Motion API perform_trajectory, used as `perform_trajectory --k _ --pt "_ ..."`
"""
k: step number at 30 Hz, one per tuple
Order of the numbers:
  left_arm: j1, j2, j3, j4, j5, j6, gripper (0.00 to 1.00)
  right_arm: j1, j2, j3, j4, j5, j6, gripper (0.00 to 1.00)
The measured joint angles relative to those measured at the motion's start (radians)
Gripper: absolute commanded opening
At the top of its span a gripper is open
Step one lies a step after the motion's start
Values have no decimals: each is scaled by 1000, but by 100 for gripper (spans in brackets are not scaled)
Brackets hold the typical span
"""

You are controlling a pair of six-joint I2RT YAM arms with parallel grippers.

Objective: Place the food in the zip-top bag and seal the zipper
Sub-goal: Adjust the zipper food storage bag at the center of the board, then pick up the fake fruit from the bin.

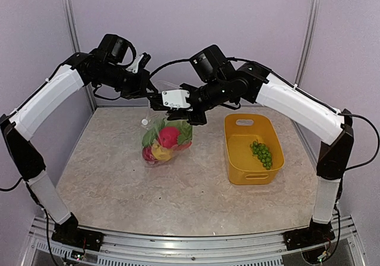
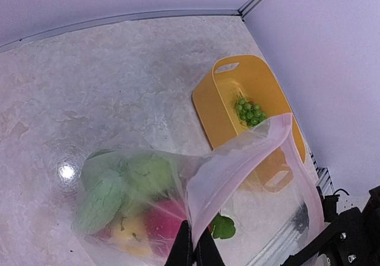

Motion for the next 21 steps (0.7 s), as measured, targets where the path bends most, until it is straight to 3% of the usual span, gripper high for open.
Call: perform_trajectory --k 2,4,8,13,17,21 --pt "3 0 -4 0 -5 3 0 0 0 -1 -6 -12 1 67" --pt "6 0 -13 -3 -5 4 0 -6 -1 -3 -13 -31 17 71" --pt "7 1 -44 -11 -8 4 0 -62 -31 -45 -27 -130 72 71" --pt "7 1 -71 -12 -9 4 0 -270 -150 -169 -35 -253 158 71" --pt "7 0 -97 -11 -11 3 0 -431 -291 -322 -25 -276 193 69" --pt "7 0 -119 -10 -11 0 0 -514 -418 -478 0 -261 220 63"
